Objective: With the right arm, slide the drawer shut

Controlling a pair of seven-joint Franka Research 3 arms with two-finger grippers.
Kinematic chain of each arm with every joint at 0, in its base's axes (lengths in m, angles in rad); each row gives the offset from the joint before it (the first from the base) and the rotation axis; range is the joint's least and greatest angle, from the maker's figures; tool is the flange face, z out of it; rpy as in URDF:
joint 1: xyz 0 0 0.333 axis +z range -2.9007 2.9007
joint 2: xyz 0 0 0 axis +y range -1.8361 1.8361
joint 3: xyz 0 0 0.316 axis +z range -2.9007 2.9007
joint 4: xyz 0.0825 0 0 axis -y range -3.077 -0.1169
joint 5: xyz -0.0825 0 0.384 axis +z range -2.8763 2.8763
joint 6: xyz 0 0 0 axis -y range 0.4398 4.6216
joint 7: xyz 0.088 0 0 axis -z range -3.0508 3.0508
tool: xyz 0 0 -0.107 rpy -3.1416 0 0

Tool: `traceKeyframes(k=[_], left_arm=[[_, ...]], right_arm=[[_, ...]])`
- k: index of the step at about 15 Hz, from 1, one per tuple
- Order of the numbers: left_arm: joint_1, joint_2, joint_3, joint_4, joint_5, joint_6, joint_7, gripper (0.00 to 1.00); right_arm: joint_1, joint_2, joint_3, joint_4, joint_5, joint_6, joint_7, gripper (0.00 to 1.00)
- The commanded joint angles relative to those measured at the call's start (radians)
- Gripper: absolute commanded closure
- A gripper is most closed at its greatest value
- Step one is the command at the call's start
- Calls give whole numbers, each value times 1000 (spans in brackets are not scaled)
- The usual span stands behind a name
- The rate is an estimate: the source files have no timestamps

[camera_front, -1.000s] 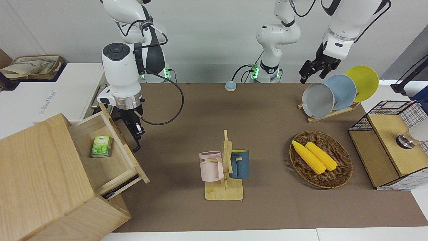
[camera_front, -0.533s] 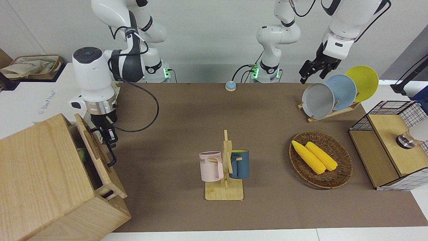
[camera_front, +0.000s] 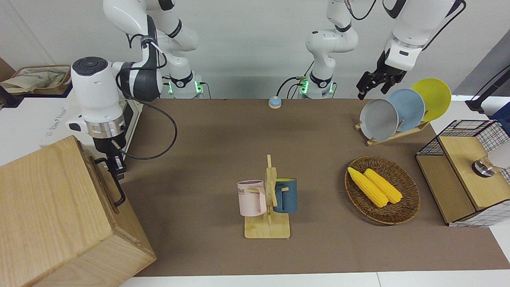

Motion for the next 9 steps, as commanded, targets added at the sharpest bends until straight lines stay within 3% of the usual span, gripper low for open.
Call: traceKeyframes(k=[1, 9], left_arm=[[-1, -8, 4, 4, -1, -15, 10, 7], [-1, -8, 4, 4, -1, -15, 9, 7]], right_arm=[[-20, 28, -41, 27, -12, 50, -104, 1000], [5, 7, -27, 17, -10, 24, -84, 1000]])
